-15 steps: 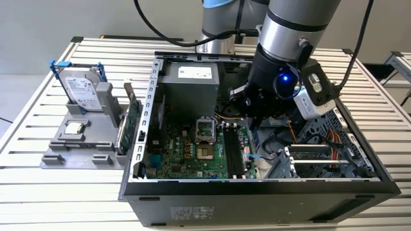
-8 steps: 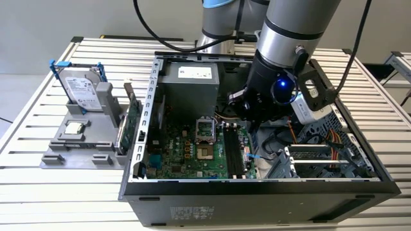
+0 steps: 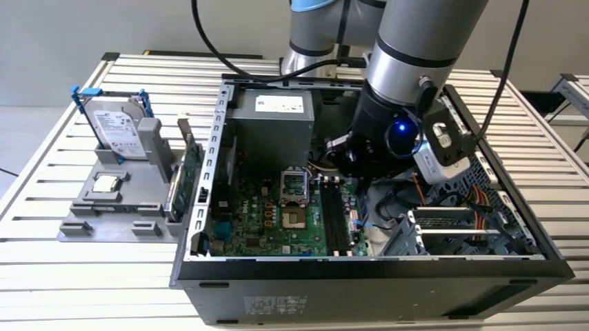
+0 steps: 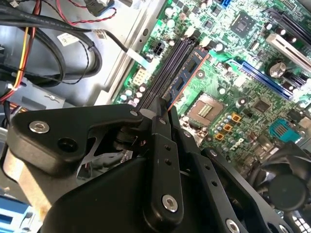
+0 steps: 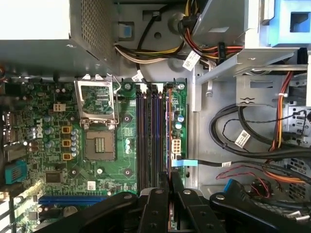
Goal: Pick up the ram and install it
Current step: 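Insert the ram into the slot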
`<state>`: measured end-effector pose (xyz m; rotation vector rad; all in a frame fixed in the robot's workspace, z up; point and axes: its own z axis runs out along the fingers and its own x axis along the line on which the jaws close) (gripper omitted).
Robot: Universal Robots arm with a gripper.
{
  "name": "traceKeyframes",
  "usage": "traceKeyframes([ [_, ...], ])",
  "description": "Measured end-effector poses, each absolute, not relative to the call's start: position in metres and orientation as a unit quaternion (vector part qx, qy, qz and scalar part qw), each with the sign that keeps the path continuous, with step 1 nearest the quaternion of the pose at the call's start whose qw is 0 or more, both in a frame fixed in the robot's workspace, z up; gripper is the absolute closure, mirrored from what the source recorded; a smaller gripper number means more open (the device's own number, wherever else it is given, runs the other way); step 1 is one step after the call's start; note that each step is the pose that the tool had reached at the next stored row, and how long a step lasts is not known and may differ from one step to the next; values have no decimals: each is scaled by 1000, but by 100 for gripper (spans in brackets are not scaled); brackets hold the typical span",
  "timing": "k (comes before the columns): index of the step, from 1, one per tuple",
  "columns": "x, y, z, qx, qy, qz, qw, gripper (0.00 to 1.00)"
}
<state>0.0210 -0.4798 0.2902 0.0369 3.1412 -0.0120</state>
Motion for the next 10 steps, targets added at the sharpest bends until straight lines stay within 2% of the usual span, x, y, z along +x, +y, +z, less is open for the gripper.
traceKeyframes([
  [10,21,-480,279,12,1000,-4,0,100],
])
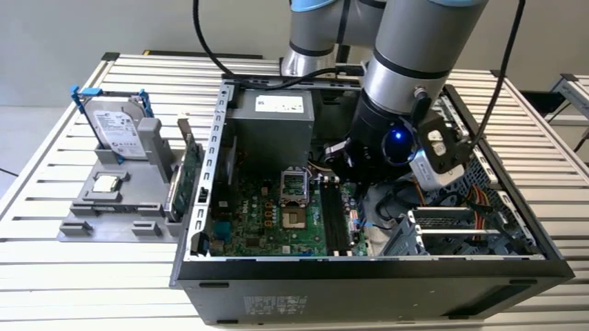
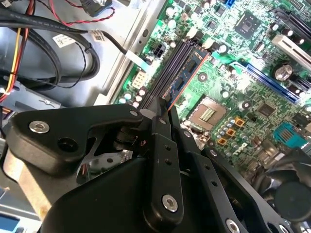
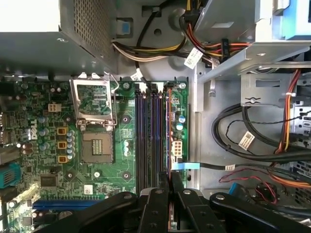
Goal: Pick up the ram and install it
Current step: 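Insert the ram into the slot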
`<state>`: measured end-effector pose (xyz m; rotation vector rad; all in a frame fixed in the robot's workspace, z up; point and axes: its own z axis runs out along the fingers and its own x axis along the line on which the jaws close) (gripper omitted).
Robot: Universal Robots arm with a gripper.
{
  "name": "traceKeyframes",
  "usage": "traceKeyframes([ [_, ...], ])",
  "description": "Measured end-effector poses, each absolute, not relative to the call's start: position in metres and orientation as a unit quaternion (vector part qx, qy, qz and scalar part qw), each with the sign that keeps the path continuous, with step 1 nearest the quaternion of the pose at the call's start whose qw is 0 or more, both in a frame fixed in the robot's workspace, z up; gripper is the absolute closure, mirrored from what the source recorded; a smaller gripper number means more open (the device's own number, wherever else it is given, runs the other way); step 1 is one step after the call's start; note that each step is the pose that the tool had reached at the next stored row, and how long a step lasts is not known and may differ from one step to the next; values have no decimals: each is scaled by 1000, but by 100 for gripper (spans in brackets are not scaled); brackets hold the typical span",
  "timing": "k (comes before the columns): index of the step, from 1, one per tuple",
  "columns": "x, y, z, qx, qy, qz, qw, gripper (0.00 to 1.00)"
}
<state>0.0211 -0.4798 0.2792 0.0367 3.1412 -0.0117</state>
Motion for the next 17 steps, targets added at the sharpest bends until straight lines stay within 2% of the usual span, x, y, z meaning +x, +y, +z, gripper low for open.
traceKeyframes([
  [17,21,-480,259,12,1000,-4,0,100],
])
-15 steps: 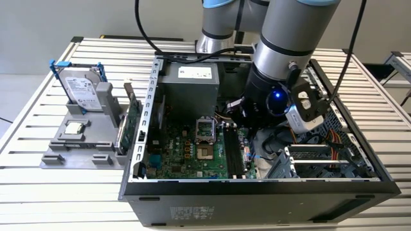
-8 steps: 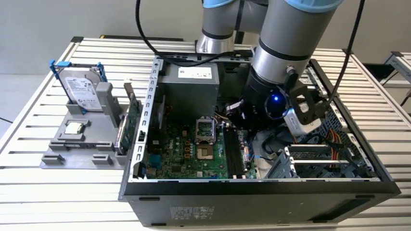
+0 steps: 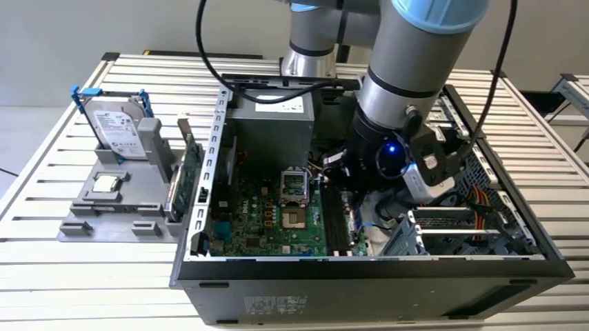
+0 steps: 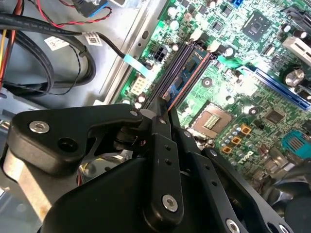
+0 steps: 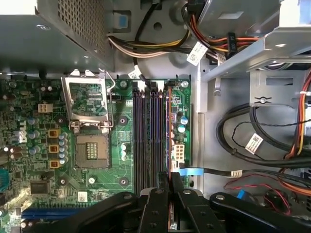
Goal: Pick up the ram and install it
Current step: 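Insert the ram into the slot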
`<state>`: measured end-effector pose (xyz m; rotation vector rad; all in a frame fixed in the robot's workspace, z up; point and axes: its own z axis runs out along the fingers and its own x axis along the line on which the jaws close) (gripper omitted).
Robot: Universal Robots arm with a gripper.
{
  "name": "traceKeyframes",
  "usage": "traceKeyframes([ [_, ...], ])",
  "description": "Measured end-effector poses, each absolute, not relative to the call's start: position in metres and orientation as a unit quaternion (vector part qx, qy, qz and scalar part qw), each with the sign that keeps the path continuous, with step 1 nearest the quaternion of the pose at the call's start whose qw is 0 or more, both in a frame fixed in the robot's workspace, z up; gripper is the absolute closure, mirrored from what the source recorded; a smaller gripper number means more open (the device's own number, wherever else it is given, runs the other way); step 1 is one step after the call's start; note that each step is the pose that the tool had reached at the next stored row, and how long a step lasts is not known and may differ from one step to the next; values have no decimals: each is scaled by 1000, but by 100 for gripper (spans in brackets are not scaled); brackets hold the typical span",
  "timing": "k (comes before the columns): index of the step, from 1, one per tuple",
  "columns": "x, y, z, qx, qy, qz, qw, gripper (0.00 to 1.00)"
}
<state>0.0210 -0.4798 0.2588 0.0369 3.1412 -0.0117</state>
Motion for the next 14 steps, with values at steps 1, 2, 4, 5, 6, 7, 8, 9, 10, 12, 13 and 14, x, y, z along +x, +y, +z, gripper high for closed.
traceKeyframes([
  [1,21,-480,258,12,1000,-4,0,100],
  [2,21,-480,257,12,1000,-4,0,100],
  [4,21,-480,256,12,1000,-4,0,100],
  [5,21,-480,255,12,1000,-4,0,100],
  [6,21,-480,254,12,1000,-4,0,100],
  [7,21,-480,253,12,1000,-4,0,100],
  [8,21,-480,252,12,1000,-4,0,100],
  [9,21,-480,251,12,1000,-4,0,100],
  [10,21,-480,250,12,1000,-4,0,100],
  [12,21,-480,247,11,1000,-4,0,100],
  [13,21,-480,246,10,1000,-4,0,100],
  [14,21,-480,245,10,1000,-4,0,100],
])
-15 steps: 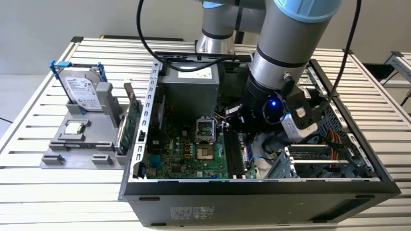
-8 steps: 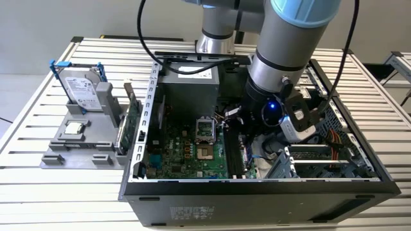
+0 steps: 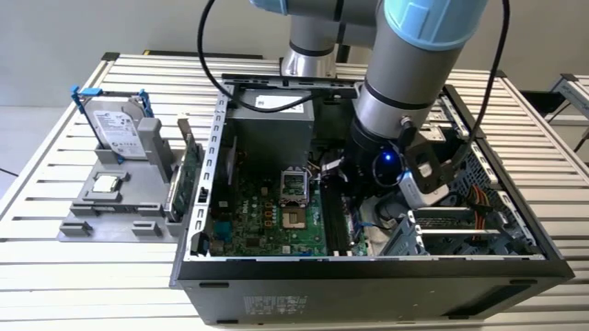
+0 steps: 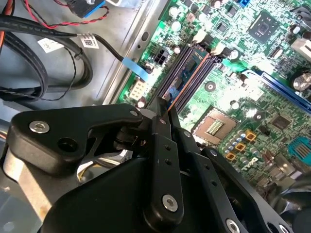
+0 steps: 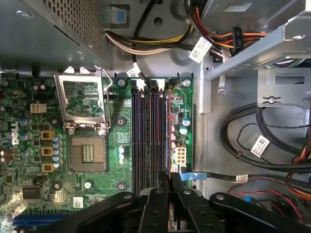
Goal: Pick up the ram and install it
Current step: 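Insert the ram into the slot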
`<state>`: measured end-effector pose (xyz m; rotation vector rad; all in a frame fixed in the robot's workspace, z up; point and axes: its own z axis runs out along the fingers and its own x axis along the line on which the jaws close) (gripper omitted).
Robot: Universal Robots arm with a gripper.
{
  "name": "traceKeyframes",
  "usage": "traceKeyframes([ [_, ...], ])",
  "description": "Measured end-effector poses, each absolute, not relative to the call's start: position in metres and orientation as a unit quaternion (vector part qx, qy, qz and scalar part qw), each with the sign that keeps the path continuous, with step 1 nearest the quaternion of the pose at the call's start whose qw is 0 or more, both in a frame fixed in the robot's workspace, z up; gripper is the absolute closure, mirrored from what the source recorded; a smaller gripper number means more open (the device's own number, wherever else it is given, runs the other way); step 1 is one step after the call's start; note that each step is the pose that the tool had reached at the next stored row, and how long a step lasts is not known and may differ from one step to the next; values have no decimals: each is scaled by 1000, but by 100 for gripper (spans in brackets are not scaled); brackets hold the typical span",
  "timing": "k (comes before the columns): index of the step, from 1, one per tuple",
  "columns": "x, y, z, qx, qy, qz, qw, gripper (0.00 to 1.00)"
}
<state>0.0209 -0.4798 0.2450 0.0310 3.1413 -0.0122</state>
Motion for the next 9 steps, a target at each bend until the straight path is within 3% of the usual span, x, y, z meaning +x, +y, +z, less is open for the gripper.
traceKeyframes([
  [9,21,-480,238,3,1000,-5,0,100],
])
